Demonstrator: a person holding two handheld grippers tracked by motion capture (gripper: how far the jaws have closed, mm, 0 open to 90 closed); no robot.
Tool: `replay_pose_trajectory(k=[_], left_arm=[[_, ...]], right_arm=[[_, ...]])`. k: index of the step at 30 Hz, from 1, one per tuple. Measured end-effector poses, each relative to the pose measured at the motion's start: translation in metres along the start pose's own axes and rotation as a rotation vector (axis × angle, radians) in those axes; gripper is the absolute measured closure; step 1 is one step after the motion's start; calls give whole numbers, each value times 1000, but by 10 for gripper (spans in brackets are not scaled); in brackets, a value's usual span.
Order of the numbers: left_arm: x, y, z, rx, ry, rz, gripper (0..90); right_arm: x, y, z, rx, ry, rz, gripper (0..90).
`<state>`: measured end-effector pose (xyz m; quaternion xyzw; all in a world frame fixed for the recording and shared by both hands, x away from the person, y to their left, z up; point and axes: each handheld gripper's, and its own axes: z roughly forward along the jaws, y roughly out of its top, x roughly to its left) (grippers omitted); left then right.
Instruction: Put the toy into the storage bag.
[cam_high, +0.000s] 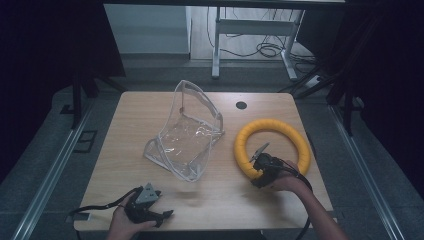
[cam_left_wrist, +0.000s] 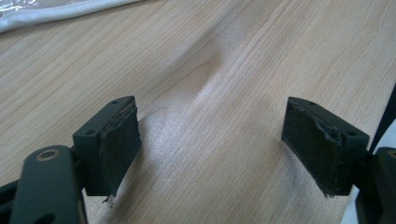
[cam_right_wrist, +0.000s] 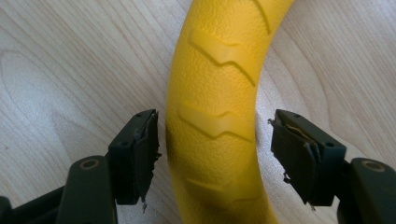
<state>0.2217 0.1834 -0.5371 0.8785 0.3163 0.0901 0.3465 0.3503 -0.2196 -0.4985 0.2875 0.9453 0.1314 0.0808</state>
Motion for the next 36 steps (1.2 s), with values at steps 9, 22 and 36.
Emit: replay_pose_trajectory(k=[9,22,36], left_arm=[[0,0,0,-6,7,-3,190],[0,0,-2,-8,13,0,190],[0,0,-1,-5,13,-1,190]], right_arm=[[-3,3,5,31,37,-13,435],[-12,13,5,100,122,-35,514],[-26,15,-28,-22,167,21,519]])
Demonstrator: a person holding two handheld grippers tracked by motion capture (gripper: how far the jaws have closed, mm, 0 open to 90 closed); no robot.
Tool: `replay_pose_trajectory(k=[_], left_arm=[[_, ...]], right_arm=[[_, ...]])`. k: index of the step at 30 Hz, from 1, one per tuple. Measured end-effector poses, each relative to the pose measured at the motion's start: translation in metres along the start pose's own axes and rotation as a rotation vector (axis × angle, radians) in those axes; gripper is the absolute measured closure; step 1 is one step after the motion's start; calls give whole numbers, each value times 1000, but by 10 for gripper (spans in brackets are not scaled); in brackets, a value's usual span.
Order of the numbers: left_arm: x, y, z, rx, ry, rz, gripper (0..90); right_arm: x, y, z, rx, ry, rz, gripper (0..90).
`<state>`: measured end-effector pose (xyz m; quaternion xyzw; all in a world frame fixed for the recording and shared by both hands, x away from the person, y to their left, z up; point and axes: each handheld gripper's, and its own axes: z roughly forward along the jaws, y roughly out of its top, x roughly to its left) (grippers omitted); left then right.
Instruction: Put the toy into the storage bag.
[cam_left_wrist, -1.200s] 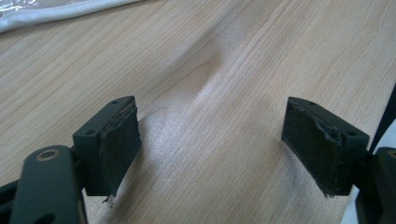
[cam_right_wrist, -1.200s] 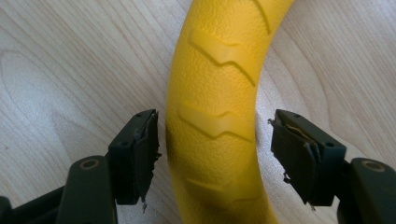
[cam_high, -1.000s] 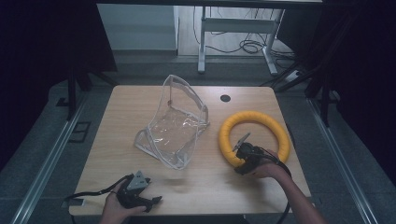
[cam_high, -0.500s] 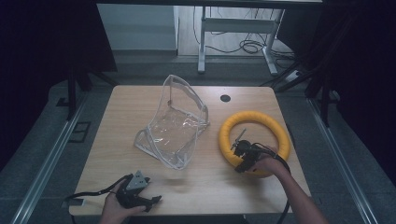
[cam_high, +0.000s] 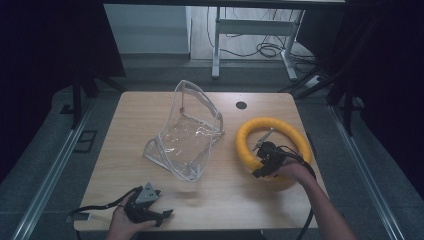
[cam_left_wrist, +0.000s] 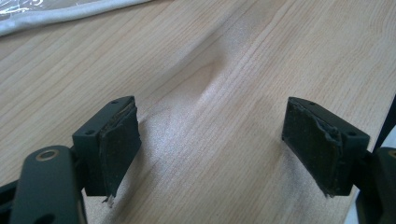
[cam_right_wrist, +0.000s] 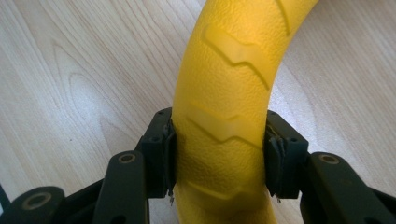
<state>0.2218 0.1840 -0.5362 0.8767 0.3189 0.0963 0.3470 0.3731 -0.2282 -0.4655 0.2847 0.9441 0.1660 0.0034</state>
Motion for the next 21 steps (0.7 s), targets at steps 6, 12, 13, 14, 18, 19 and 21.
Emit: replay_pose_trajectory(k=[6,12,13,14,18,19,21], left_arm=[[0,0,0,-2,0,0,191],[0,0,0,-1,0,0,191],[0,0,0,-2,0,1,191],[0,0,0,-2,0,1,190],[0,0,-1,-3,0,0,191],[0,0,0,-3,0,0,190],[0,0,0,-2,0,0,190]], right_arm=[[-1,0,-8,-25,-6,-3,520],[-1,1,-18,-68,-6,13,522],[-1,1,-19,-73,-3,13,522],[-1,1,-21,-78,-4,15,522],[-2,0,-27,-103,-15,22,523],[-2,0,-29,-110,-17,25,523],[-3,-1,-33,-130,-20,28,524]])
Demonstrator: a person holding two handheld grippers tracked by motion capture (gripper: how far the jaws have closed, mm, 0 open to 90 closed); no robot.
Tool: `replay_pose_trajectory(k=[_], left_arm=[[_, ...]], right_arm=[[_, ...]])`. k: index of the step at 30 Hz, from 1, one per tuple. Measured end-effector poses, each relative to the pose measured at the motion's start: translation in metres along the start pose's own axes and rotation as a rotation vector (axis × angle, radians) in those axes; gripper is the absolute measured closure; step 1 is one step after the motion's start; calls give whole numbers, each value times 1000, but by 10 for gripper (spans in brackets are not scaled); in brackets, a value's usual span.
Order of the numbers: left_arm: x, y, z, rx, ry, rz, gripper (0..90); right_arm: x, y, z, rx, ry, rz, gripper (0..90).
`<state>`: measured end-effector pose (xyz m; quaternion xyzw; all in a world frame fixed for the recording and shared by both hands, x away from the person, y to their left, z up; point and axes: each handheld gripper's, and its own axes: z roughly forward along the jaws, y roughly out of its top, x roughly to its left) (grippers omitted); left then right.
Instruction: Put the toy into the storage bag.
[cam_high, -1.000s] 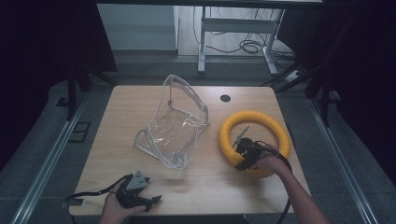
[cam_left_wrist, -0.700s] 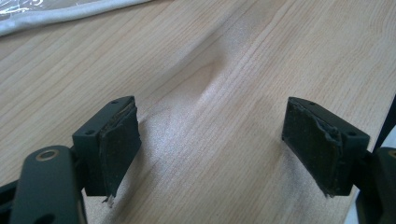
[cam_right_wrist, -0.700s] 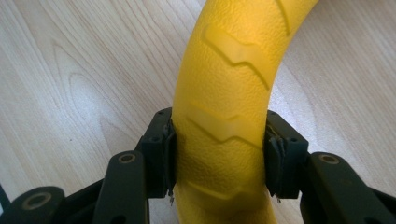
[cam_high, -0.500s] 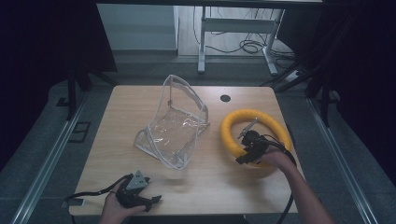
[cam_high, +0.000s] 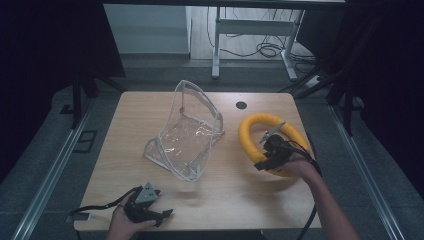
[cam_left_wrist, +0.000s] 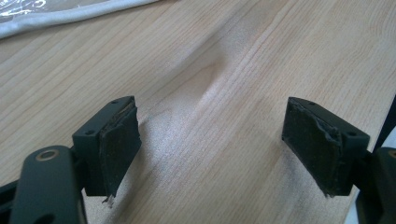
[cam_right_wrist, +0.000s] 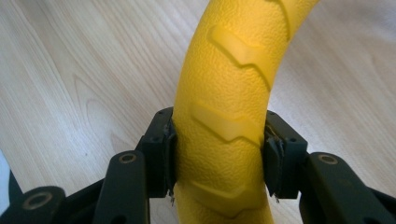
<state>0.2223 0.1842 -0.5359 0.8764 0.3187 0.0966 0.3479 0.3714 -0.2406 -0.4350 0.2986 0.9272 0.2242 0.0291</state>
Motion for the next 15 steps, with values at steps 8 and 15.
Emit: replay_pose_trajectory(k=[8,15], left_arm=[[0,0,0,-2,-1,-1,191],[0,0,-1,-4,0,-2,191]], right_arm=[[2,3,-13,-48,-29,-11,524],[3,7,-29,-141,-34,4,525]])
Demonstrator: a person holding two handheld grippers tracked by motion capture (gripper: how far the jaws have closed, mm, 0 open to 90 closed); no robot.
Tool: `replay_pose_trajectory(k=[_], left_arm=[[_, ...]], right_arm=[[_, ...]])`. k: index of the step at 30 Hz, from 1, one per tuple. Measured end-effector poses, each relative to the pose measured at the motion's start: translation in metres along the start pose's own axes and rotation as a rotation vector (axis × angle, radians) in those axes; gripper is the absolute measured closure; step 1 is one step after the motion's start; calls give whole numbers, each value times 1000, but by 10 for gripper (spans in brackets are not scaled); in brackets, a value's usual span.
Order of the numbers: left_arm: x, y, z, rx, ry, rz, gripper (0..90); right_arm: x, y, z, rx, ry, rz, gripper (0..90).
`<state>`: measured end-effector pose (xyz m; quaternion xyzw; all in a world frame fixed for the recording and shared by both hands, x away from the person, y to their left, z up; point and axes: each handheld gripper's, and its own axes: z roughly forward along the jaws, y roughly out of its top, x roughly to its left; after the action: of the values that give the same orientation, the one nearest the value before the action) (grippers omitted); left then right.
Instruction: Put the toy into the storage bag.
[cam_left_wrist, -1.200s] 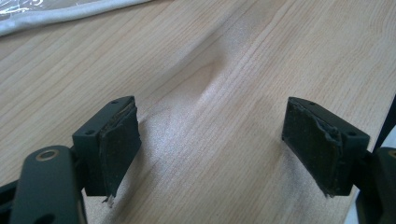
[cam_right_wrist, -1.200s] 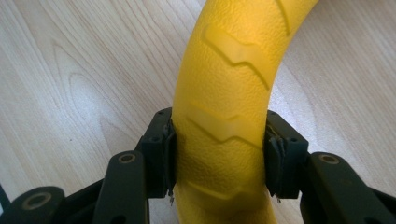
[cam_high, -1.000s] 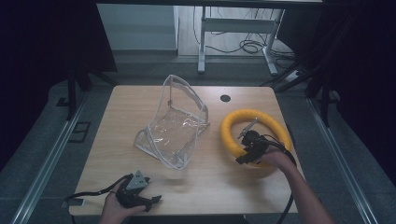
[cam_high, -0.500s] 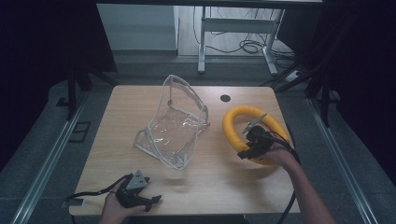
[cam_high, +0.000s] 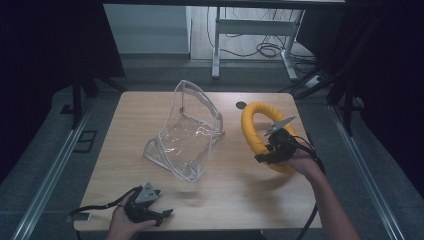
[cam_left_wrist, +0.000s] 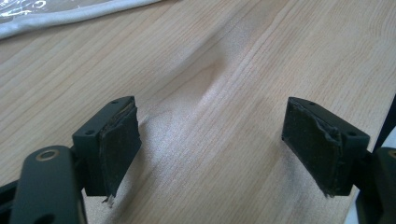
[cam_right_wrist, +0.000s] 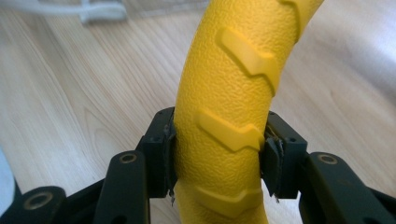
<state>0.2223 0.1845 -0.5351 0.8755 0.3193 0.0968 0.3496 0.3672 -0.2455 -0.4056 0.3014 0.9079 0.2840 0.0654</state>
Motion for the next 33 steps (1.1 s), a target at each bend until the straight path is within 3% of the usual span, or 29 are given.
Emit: replay_pose_trajectory(k=[15,33], left_arm=[[0,0,0,-1,-1,0,190],[0,0,1,-2,-4,-2,191]], right_arm=[[-1,9,-31,-225,21,40,525],[2,15,-38,-379,82,78,524]])
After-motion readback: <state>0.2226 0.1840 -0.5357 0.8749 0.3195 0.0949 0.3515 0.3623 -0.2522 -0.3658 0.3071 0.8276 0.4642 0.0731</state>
